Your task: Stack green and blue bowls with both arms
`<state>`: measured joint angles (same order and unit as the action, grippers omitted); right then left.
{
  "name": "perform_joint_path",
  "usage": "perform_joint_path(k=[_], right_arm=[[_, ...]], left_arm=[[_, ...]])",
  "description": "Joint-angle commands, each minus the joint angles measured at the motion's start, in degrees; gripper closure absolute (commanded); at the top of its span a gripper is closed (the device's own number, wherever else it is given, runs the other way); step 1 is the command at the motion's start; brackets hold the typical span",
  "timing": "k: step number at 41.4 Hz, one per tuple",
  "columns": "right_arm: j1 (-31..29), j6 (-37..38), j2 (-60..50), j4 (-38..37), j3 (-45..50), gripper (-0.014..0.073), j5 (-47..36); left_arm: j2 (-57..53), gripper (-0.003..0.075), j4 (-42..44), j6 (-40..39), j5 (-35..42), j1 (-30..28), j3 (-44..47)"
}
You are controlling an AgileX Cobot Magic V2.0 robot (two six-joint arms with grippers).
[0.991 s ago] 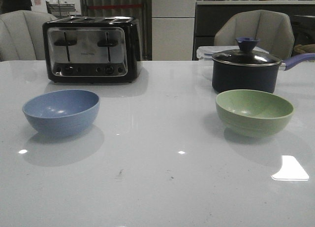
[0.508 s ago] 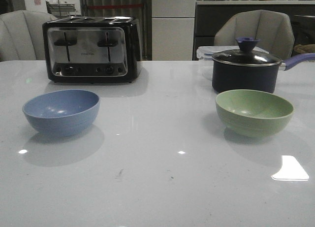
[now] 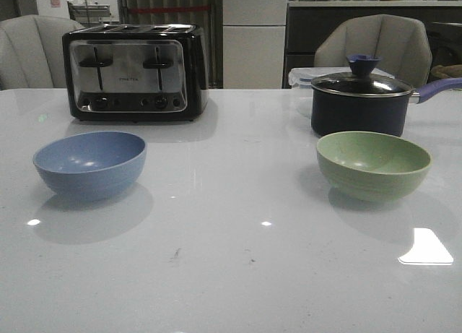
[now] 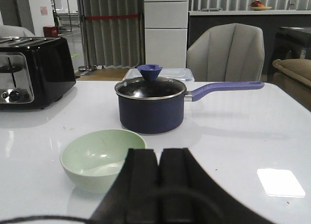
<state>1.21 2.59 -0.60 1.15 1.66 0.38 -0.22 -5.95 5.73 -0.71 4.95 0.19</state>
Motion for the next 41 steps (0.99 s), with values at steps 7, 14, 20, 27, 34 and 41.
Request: perform_joint_path(k=[7, 14, 20, 27, 34, 41], right_arm=[[-0.3, 0.0, -1.1, -0.7, -7.8, 0.0566, -1.0], [-0.3, 0.0, 0.3, -1.2, -19.4, 0.0566, 8.0], [-0.3, 0.0, 6.7, -1.2, -29.5, 0.0566, 16.7], [-0.3, 0.0, 15.9, -1.2, -38.2, 0.0566, 26.6], [-0.3, 0.0, 23.9, -1.2, -40.4, 0.0566, 34.0], [-0.3, 0.0, 30.3, -1.2, -40.4, 0.0566, 38.9]], left_arm=[[-1.2, 0.0627, -0.4, -0.2, 3.9, 0.0, -6.1], [1.1, 0.0627, -0.4, -0.2, -6.3, 0.0, -19.5], [7.1, 0.0627, -0.4, -0.2, -15.5, 0.0, -30.5], [16.0, 0.0627, -0.4, -0.2, -26.4, 0.0, -40.5], [22.6, 0.0627, -0.4, -0.2, -32.7, 0.0, -41.9], [27.4, 0.0627, -0.4, -0.2, -38.8, 0.0, -41.9]])
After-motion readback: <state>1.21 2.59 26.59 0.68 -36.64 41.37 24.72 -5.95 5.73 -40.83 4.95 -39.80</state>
